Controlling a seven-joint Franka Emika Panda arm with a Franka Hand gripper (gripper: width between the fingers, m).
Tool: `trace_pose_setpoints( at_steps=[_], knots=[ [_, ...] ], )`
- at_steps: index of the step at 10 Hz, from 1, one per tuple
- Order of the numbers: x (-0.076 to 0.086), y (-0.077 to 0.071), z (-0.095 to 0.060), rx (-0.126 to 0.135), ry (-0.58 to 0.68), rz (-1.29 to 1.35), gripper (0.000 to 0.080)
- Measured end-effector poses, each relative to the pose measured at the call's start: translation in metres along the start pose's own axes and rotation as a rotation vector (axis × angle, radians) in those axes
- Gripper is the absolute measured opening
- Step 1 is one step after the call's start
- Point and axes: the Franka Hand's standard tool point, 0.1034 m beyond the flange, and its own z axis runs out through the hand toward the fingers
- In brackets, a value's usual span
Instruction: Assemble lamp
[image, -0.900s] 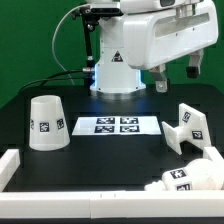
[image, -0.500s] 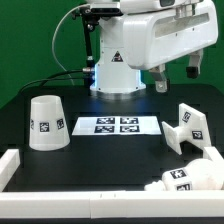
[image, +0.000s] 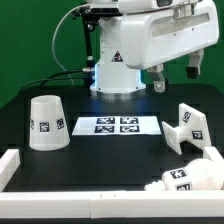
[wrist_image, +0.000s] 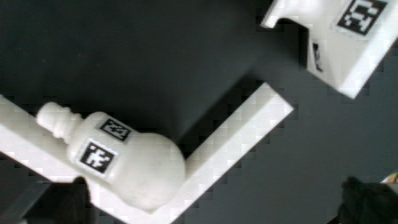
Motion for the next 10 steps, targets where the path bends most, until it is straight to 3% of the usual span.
trace_pose_setpoints(
  at_steps=[3,4,8,10],
  knots=[
    [0.009,0.017,-0.001,0.025,0.022,0.145,0.0700],
    [0.008,0.021,0.003,0.021,0.034,0.125,0.0700],
    [0.005,0.035,0.017,-0.012,0.039,-0.188,0.0700],
    [0.021,0.023,0.021,-0.049,0.008,-0.284,0.0700]
  ],
)
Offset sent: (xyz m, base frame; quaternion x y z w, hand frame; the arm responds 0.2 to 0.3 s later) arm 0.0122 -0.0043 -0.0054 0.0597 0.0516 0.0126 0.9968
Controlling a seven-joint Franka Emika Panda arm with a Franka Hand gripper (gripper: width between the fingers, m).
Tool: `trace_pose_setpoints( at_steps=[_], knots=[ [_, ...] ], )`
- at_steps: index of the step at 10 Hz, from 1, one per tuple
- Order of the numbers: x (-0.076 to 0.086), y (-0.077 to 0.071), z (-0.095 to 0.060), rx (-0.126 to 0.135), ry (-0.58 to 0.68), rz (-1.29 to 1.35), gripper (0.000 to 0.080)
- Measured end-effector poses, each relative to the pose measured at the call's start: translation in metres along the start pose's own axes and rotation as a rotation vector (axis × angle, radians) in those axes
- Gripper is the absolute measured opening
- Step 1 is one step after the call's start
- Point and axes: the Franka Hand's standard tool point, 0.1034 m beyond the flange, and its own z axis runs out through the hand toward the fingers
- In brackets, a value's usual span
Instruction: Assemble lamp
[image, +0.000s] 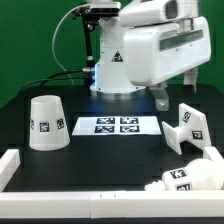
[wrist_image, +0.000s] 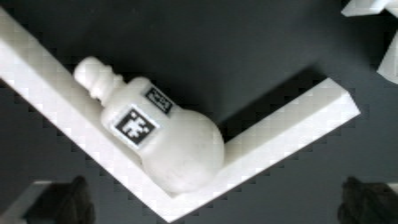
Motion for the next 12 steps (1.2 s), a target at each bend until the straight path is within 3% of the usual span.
trace_pose_setpoints(
  at_steps=[5,7,9,12],
  knots=[
    [-0.003,0.006,0.003,-0.005,0.001,-0.046,0.0700],
    [0.014,0.026,0.014,-0.031,0.008,-0.180,0.0700],
    [0.036,0.037,0.038,-0.026,0.022,-0.245,0.0700],
    [0.034,0.038,0.035,-0.028,0.022,-0.240,0.0700]
  ],
)
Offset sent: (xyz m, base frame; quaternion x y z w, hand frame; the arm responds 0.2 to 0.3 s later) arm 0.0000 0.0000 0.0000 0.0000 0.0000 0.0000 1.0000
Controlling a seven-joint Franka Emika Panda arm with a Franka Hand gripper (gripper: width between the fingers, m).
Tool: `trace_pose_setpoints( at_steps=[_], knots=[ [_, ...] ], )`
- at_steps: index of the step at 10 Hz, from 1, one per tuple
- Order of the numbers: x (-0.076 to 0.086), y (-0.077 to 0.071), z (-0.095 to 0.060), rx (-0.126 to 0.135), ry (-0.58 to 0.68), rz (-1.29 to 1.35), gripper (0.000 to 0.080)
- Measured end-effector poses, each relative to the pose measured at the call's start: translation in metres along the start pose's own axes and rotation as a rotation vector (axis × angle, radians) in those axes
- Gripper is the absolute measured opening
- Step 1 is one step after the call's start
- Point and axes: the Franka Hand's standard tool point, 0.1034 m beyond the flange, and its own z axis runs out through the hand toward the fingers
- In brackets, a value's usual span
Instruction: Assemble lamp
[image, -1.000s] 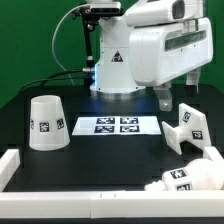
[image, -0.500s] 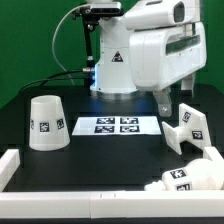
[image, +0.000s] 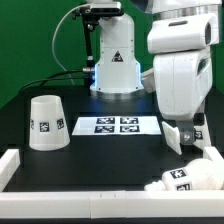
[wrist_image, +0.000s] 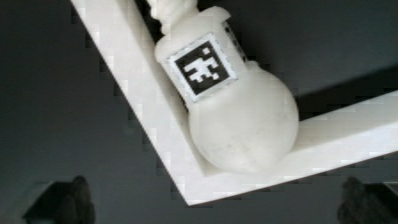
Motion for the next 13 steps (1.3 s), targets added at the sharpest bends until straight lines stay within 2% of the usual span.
trace_pose_setpoints(
  at_steps=[2,4,5,6,10,13],
  knots=[
    [-0.001,0.000,0.001,0.001,-0.001,0.001,0.0700],
    [-0.004,0.009,0.020,0.000,0.008,-0.091,0.0700],
    [-0.001,0.011,0.030,0.000,0.014,-0.101,0.0700],
    [0.001,0.011,0.043,-0.015,0.027,-0.121,0.0700],
    [-0.003,-0.002,0.065,0.018,0.021,-0.116,0.0700],
    [0.009,-0.010,0.068,0.018,0.025,-0.098,0.0700]
  ],
)
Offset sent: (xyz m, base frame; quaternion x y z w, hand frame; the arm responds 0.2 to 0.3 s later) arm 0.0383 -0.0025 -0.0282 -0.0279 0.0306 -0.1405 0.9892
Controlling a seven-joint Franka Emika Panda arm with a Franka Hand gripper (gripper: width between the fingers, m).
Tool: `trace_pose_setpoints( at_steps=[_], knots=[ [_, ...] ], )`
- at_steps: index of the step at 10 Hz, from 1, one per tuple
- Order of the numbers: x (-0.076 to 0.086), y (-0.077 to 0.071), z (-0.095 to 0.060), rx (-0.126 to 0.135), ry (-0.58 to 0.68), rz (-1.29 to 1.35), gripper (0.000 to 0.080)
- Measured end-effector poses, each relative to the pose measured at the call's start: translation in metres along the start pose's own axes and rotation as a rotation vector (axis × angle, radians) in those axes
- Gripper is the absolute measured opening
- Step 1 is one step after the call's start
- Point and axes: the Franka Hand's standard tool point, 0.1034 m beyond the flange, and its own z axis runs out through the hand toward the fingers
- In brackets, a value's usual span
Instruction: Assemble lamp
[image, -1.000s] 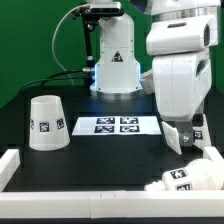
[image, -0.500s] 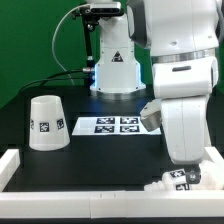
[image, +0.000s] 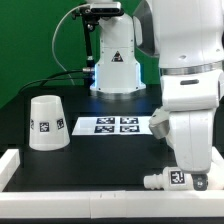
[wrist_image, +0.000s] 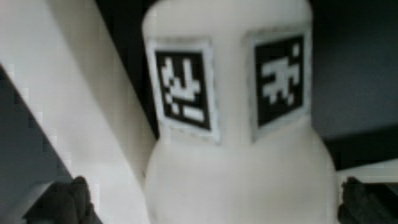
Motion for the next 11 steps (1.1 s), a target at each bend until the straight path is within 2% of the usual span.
trace_pose_setpoints(
  at_steps=[2,3,7,8,11],
  knots=[
    [0.0088,-0.0085,0.0065,-0.007,0.009,0.010,0.0700],
    [0.0071,-0.0110,0.0103,-0.001,0.007,0.011,0.0700],
    [0.0055,-0.0101,0.0116,-0.015,0.013,0.014,0.0700],
    [0.0052,-0.0101,0.0117,-0.015,0.013,0.015,0.0572],
    [0.0049,-0.0099,0.0117,-0.015,0.013,0.015,0.0564]
  ],
)
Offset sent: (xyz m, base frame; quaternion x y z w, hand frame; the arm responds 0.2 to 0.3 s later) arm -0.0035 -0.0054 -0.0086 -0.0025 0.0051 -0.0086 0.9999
